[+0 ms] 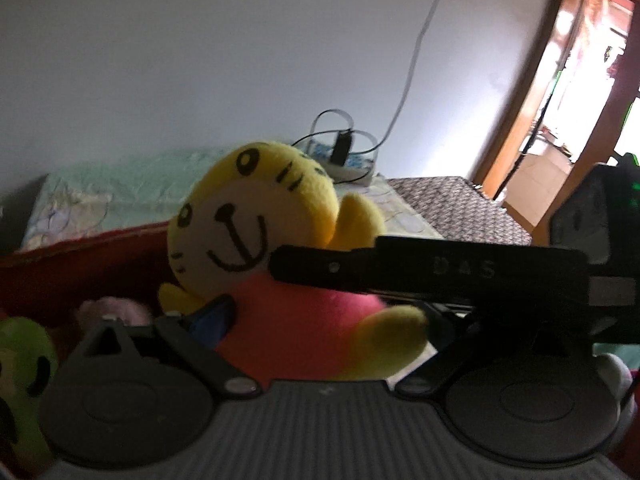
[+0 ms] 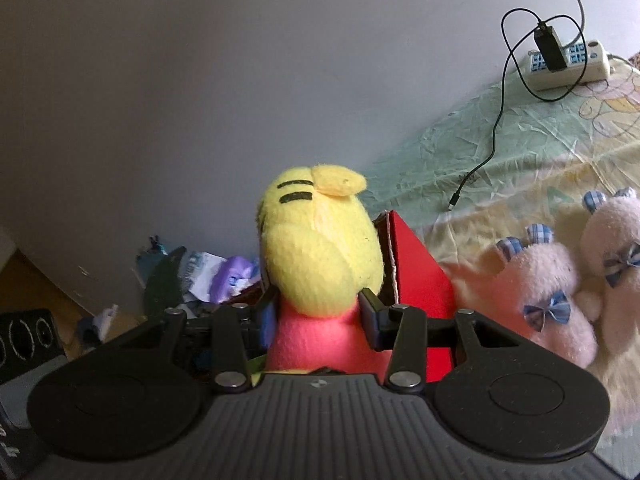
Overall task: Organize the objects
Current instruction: 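Lift the yellow cat plush with the right gripper over the red box, then lower the yellow cat plush into the red box beside the teddy bear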
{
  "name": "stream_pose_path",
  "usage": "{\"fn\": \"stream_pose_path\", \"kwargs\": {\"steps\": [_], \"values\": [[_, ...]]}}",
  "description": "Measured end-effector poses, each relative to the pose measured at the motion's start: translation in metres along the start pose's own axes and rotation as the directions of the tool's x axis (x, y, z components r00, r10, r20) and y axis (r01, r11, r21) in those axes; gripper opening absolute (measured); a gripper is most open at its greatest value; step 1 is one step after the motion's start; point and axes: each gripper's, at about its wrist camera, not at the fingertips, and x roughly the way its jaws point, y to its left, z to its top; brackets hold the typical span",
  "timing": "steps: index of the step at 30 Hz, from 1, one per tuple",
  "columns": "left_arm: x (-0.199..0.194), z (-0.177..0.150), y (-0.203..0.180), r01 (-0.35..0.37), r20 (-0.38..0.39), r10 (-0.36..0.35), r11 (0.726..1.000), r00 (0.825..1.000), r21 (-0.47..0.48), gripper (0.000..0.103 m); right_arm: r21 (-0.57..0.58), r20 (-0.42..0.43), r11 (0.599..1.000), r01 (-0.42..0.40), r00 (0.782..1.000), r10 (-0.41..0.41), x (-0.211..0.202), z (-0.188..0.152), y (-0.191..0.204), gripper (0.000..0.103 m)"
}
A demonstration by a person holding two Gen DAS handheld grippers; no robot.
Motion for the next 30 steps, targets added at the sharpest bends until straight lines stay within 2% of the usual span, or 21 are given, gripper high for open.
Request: {"fn": "stream_pose_path", "kwargs": {"steps": [5, 8, 13, 20, 23, 26, 29, 30], "values": [[0.012, 0.001, 0.026, 0.024, -0.028, -0.026, 0.996, 0.999, -0.083, 0.094, 0.021, -0.016, 0.999, 0.034, 0.999, -0.034, 0.022, -0.003, -0.004, 0.045], [0.017, 0.0, 0.037, 0.016, -0.038, -0.019, 0.995, 0.999, -0.095, 0.094, 0.015, -0.011, 0.998, 0.056, 0.998, -0.055, 0.03, -0.006, -0.003, 0.044], [0.029, -0.007, 0.056, 0.01, -0.075, -0.019, 0.993, 0.997, -0.118, 0.094, 0.003, -0.063, 0.997, 0.072, 0.995, -0.072, 0.039, -0.011, 0.0, 0.046], [0.034, -0.018, 0.066, 0.042, -0.111, -0.058, 0.989, 0.992, -0.142, 0.093, -0.044, -0.088, 0.994, 0.101, 0.991, -0.104, 0.038, -0.015, 0.009, 0.051], [0.037, -0.022, 0.066, 0.043, -0.123, -0.061, 0.99, 0.99, -0.137, 0.093, -0.062, -0.065, 0.992, 0.114, 0.991, -0.118, 0.032, -0.015, 0.011, 0.056], [0.037, -0.026, 0.069, 0.041, -0.138, -0.061, 0.989, 0.989, -0.143, 0.093, -0.066, -0.004, 0.99, 0.122, 0.992, -0.122, 0.02, -0.011, 0.011, 0.057], [0.035, -0.027, 0.072, 0.049, -0.142, -0.072, 0.986, 0.987, -0.159, 0.093, -0.076, 0.034, 0.989, 0.127, 0.992, -0.124, 0.017, -0.005, 0.013, 0.052], [0.035, -0.027, 0.073, 0.048, -0.141, -0.071, 0.986, 0.987, -0.16, 0.093, -0.08, 0.039, 0.988, 0.131, 0.991, -0.128, 0.018, -0.004, 0.014, 0.047]]}}
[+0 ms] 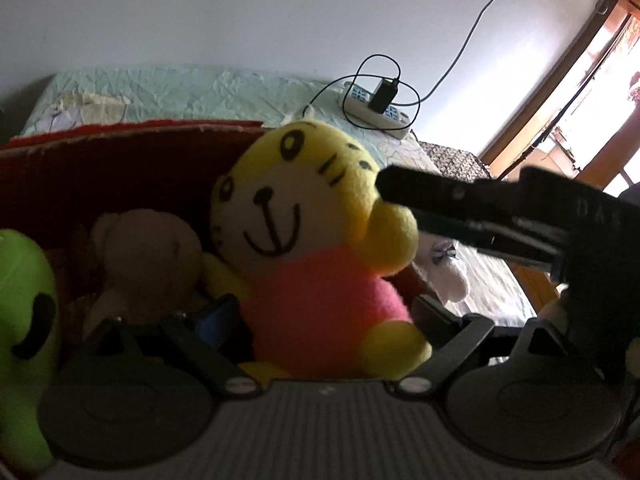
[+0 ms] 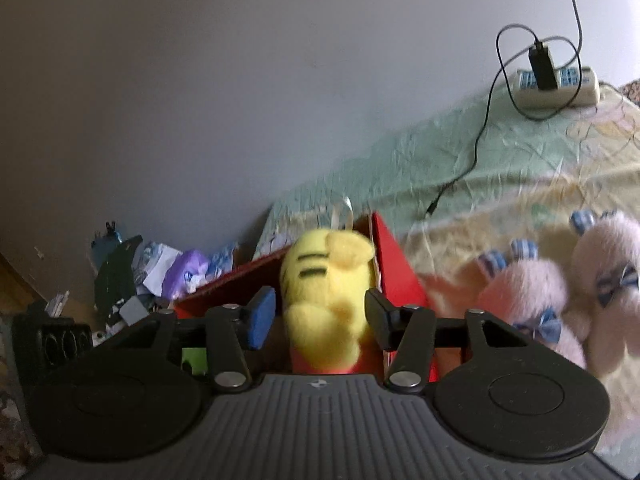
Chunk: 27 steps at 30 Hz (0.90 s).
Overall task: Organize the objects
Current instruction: 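Lower the yellow cat plush into the red box beside the teddy bear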
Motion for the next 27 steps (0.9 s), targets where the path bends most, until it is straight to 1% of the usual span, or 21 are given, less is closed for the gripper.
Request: {"fn": "stream_pose_path", "kwargs": {"steps": [1, 4, 8, 10, 12, 15, 21, 27], "values": [[0.0, 0.001, 0.0, -0.001, 0.0, 0.001, 1.0, 1.0, -0.001, 0.093, -0.003, -0.001, 1.0, -0.001, 1.0, 0.001, 0.002, 0.0, 0.001, 0.04], [0.001, 0.001, 0.001, -0.001, -0.001, 0.001, 1.0, 1.0, -0.001, 0.093, -0.021, -0.017, 1.0, 0.003, 1.0, -0.003, 0.01, -0.003, 0.005, 0.031], [0.008, 0.003, -0.001, -0.03, -0.02, 0.03, 1.0, 0.999, 0.0, 0.093, -0.072, -0.023, 0.997, 0.039, 0.999, -0.041, 0.016, -0.009, 0.007, 0.03], [0.012, 0.004, -0.001, -0.047, -0.032, 0.047, 0.999, 0.998, -0.002, 0.093, -0.06, -0.029, 0.997, 0.053, 0.998, -0.055, 0.019, -0.01, 0.002, 0.03], [0.016, 0.005, 0.001, -0.059, -0.044, 0.058, 0.998, 0.997, -0.013, 0.094, -0.038, -0.025, 0.998, 0.047, 0.999, -0.048, 0.019, -0.011, -0.004, 0.03], [0.02, 0.006, 0.002, -0.073, -0.054, 0.072, 0.997, 0.996, -0.022, 0.095, -0.042, -0.017, 0.998, 0.05, 0.999, -0.051, 0.021, -0.015, -0.005, 0.03], [0.023, 0.008, -0.002, -0.106, -0.064, 0.105, 0.994, 0.992, -0.009, 0.096, -0.081, 0.009, 0.996, 0.048, 0.999, -0.048, 0.022, -0.023, -0.003, 0.031], [0.025, 0.008, -0.006, -0.136, -0.071, 0.137, 0.991, 0.988, 0.01, 0.099, -0.074, 0.018, 0.997, 0.025, 1.0, -0.024, 0.021, -0.022, -0.008, 0.031]]}}
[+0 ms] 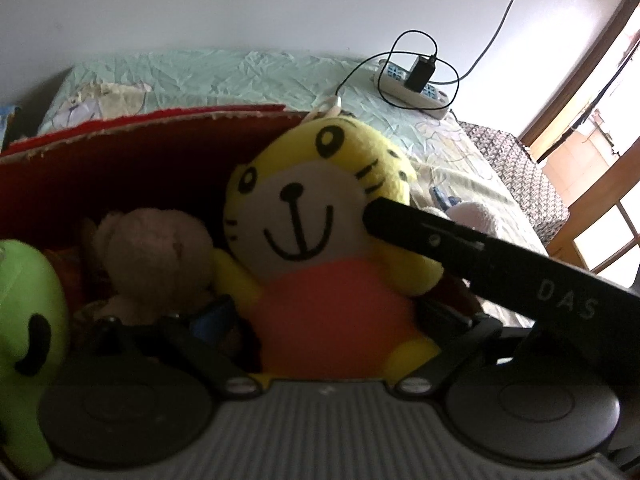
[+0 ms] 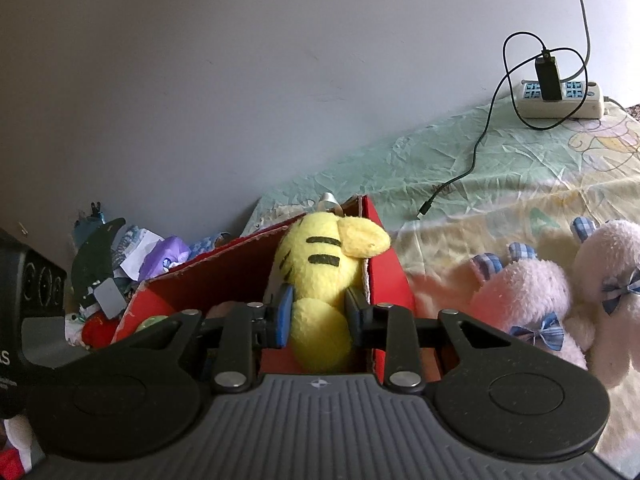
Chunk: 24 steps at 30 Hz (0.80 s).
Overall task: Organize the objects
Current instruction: 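Lower the yellow cat plush into the red box beside the teddy bear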
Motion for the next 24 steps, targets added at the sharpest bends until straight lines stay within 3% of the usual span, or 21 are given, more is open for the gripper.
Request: {"fn": "stream_pose_path", "kwargs": {"steps": [24], "values": [[0.0049, 0.0028, -0.0078, -0.069, -0.013, 0.07, 0.997, 0.997, 0.044, 0.103, -0.021, 0.01, 1.0, -0.001, 1.0, 0.001, -0.0057, -0.0051, 0.001, 0.031]]}}
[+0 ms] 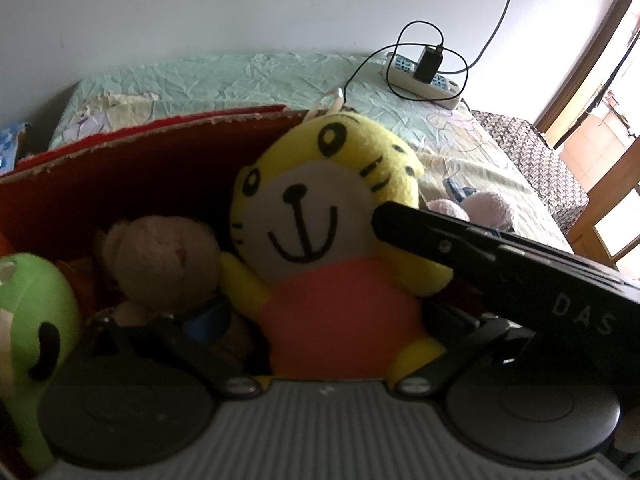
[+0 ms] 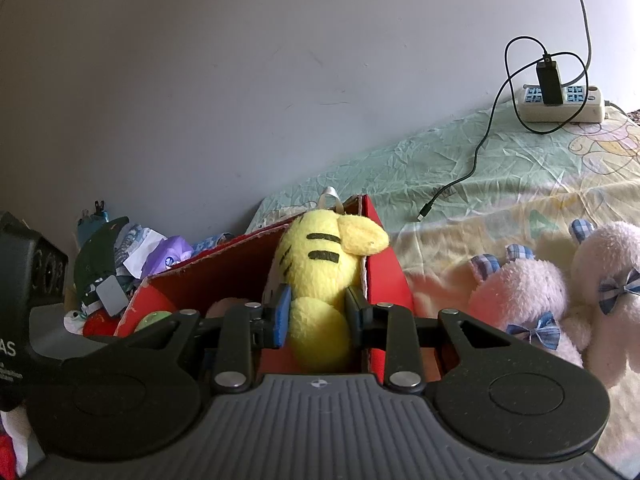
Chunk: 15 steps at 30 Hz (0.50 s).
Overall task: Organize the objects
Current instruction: 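Lower the yellow cat plush into the red box beside the teddy bear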
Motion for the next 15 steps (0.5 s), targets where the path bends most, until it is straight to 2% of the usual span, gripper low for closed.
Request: {"fn": "stream_pose_path", "kwargs": {"steps": [10, 15], "values": [[0.0, 0.0, -0.002, -0.035, -0.011, 0.035, 0.999, 0.999, -0.012, 0.103, 0.028, -0.016, 1.0, -0.006, 1.0, 0.007, -0.008, -0.001, -0.002, 0.031], [-0.006, -0.002, -0.008, -0.074, 0.002, 0.074, 0.997, 0.997, 0.004, 0.103, 0.035, -0.01, 0.999, -0.018, 1.0, 0.018, -0.014, -0.003, -0.001, 0.032]]}}
